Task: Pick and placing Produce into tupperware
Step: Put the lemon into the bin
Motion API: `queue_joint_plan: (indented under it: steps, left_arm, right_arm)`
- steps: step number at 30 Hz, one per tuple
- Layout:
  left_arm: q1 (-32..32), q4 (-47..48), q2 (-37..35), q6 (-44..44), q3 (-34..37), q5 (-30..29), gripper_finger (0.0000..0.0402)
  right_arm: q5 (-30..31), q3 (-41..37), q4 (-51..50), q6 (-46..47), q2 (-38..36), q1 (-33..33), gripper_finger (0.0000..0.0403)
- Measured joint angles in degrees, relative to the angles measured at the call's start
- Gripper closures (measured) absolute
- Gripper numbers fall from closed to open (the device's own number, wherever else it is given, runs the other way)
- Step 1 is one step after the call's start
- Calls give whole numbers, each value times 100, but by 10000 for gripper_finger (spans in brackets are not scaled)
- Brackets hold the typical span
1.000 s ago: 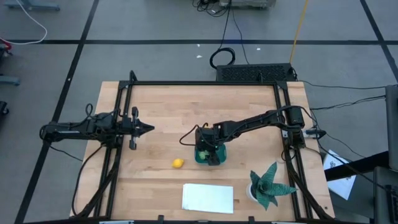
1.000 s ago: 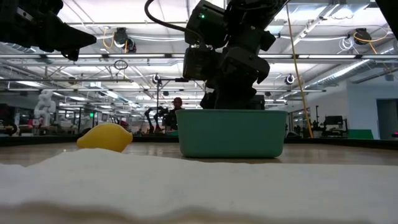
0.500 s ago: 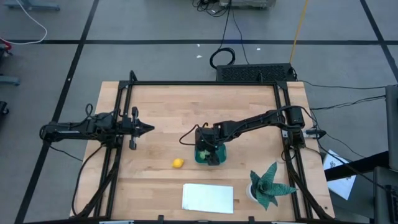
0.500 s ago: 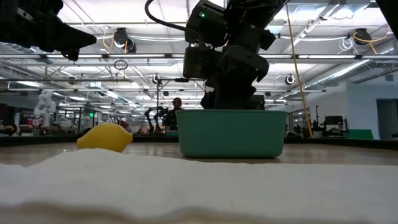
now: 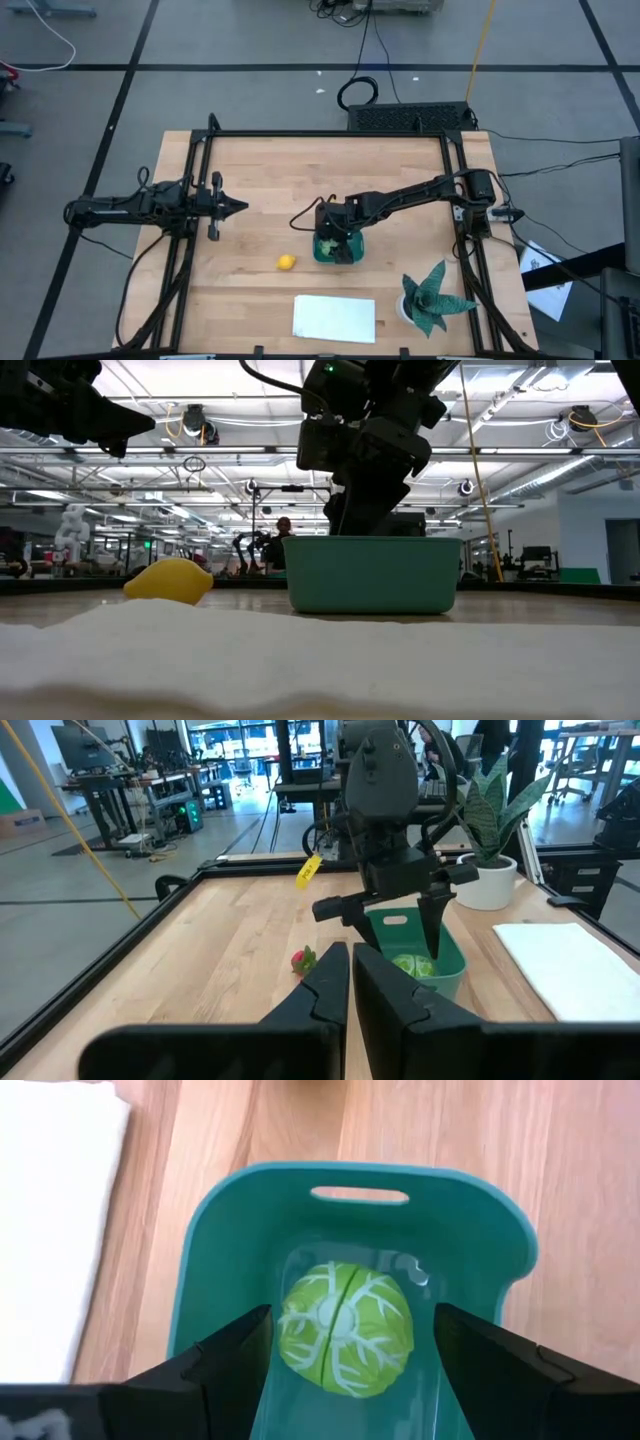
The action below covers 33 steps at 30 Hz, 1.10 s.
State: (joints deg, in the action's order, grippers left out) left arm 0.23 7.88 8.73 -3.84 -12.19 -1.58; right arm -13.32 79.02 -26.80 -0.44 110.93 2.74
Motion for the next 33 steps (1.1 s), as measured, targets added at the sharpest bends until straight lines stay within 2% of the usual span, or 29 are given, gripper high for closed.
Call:
queue_joint_plan:
  steps: [13,19,23,27,33]
  left_arm:
    - [1,4,1,-2,0,0,378]
    - [1,4,0,0,0,0,378]
    - [1,4,0,0,0,0,378]
    - [0,5,0,-1,0,0,378]
    - [0,7,0,-2,0,0,378]
  right_arm:
    - [6,87,74,21,0,-3,172]
    - [6,199,87,-4,-2,-2,204]
    - [-21,199,-50,76,-2,-8,238]
    - [-31,199,-278,92,-2,-11,289]
    - [-33,199,-86,65,-7,-11,361]
